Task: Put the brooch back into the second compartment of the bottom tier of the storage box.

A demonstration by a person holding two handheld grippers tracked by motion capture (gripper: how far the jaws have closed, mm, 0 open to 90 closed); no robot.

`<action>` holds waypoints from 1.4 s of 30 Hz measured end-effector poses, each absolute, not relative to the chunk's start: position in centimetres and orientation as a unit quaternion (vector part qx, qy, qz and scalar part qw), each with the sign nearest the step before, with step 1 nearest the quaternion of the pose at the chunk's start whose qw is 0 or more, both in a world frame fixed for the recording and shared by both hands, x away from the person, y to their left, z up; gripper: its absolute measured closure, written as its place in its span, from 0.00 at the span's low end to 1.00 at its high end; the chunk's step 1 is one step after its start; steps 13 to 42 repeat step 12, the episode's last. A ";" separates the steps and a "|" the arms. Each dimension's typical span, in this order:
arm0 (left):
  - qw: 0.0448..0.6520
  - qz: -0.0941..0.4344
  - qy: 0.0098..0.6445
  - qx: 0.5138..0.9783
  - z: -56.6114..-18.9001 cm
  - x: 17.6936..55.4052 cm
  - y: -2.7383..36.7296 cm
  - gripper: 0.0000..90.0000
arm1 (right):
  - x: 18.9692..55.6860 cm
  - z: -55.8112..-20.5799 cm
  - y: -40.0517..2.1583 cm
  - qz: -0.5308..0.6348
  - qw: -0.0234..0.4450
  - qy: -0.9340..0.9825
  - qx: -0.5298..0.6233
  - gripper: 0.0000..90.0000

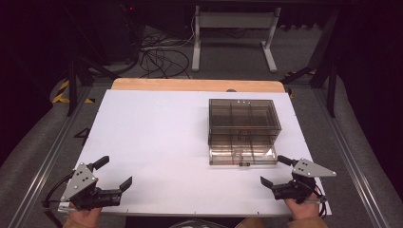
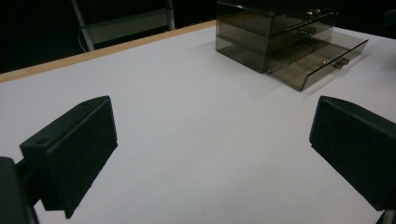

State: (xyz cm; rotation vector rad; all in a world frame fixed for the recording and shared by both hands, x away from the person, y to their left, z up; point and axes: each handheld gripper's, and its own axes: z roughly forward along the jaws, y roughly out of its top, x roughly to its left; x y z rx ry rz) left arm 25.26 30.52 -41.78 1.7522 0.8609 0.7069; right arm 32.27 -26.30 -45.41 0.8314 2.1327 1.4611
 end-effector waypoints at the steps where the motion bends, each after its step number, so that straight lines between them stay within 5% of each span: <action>1: 0.508 0.294 0.356 0.727 -41.8 25.3 30.5 0.02 | 32.2 -45.4 -26.3 0.528 0.215 0.766 0.296 0.00; 42: 0.504 0.297 0.352 0.730 -42.0 25.3 30.4 0.02 | 32.4 -45.2 -26.0 0.541 0.221 0.755 0.298 0.00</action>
